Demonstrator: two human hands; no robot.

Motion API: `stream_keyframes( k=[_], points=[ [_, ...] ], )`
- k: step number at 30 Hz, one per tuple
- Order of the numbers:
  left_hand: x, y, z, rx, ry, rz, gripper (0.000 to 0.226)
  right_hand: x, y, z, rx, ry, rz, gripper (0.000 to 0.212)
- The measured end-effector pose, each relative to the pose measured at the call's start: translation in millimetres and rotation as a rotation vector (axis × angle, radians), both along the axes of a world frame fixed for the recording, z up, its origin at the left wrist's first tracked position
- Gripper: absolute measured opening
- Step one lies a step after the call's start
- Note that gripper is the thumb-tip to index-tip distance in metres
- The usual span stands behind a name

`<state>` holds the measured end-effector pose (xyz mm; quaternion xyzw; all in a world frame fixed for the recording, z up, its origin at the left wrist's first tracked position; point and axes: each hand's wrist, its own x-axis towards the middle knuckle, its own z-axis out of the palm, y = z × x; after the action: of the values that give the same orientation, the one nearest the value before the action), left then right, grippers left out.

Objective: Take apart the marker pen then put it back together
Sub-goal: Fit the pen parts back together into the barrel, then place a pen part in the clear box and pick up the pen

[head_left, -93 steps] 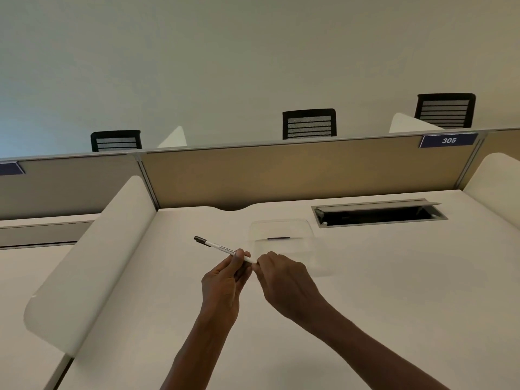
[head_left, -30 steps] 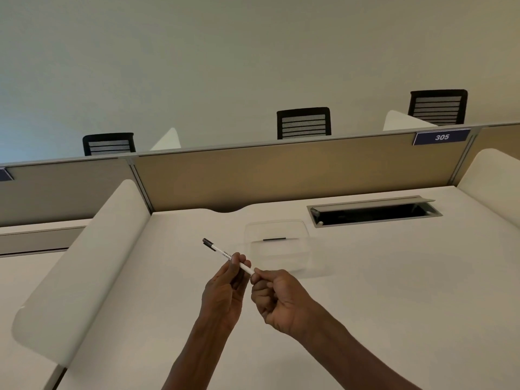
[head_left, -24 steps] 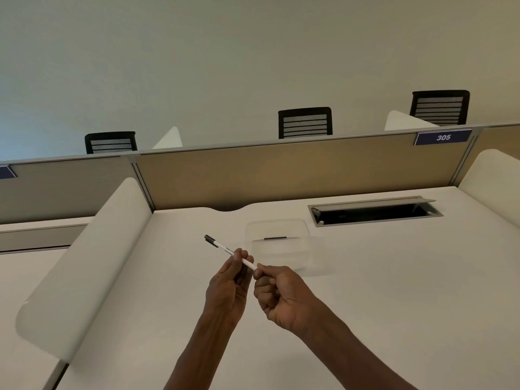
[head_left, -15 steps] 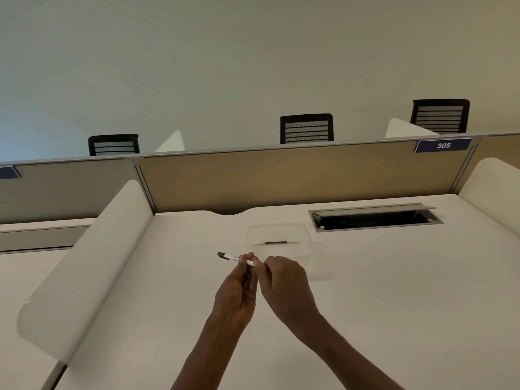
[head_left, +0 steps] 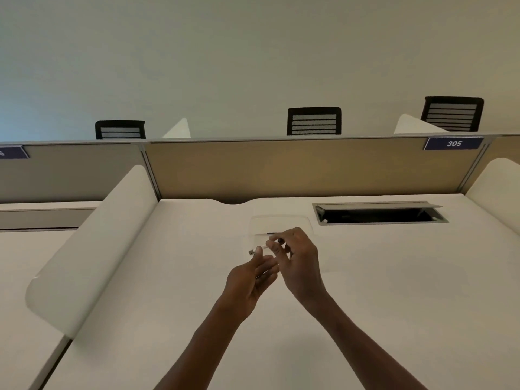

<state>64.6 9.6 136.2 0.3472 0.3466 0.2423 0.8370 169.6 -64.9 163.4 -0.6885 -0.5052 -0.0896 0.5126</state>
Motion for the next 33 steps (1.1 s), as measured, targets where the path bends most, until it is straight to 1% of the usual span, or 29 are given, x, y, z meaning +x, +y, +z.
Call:
stream_keyframes(
  k=[3, 5, 8, 10, 14, 18, 21, 23, 25, 27, 28, 30, 33],
  points=[
    [-3.9, -3.6, -26.7, 0.315, 0.203, -0.053, 0.044, 10.3, -4.4, 7.1, 0.014, -0.003, -0.055, 0.009],
    [-6.4, -2.5, -47.9, 0.509, 0.350, -0.040, 0.038, 17.3, -8.0, 11.4, 0.008, 0.013, -0.078, 0.012],
    [-10.1, 5.8, -81.4, 0.882, 0.673, -0.009, 0.035, 23.7, -13.0, 13.6, -0.003, 0.039, -0.058, 0.014],
    [-14.6, 12.0, -101.7, 1.000, 0.773, -0.042, 0.047, 25.0, -15.0, 12.6, -0.016, 0.054, -0.045, 0.015],
    [-24.1, 21.9, -141.3, 1.169, 0.914, -0.244, 0.069, 26.2, -18.5, 6.2, -0.031, 0.100, -0.011, 0.016],
    [-29.4, 21.4, -164.5, 1.268, 1.016, -0.324, 0.083, 29.5, -18.6, 4.1, -0.016, 0.089, 0.010, 0.023],
    [-27.8, 20.8, -174.0, 1.314, 1.087, -0.360, 0.086, 29.6, -15.7, 6.4, -0.016, 0.141, 0.062, 0.026],
    [-26.9, 21.7, -176.5, 1.336, 1.119, -0.362, 0.087, 28.3, -12.2, 7.7, -0.017, 0.264, 0.119, 0.026],
    [-27.2, 22.1, -177.8, 1.346, 1.119, -0.348, 0.088, 27.2, -7.4, 8.9, -0.013, 0.448, 0.169, 0.028],
    [-27.1, 22.3, -179.4, 1.344, 1.115, -0.339, 0.088, 26.7, -1.9, 8.4, -0.018, 0.610, 0.180, 0.030],
    [-26.8, 22.3, -179.8, 1.343, 1.118, -0.340, 0.088, 26.1, 0.8, 8.0, -0.024, 0.659, 0.177, 0.032],
    [-26.1, 22.6, -180.1, 1.345, 1.125, -0.343, 0.088, 23.3, 5.4, 6.9, -0.024, 0.706, 0.173, 0.034],
    [-26.3, 23.5, -180.3, 1.348, 1.128, -0.342, 0.088, 16.7, 10.2, 7.1, 0.008, 0.712, 0.168, 0.038]
  ],
)
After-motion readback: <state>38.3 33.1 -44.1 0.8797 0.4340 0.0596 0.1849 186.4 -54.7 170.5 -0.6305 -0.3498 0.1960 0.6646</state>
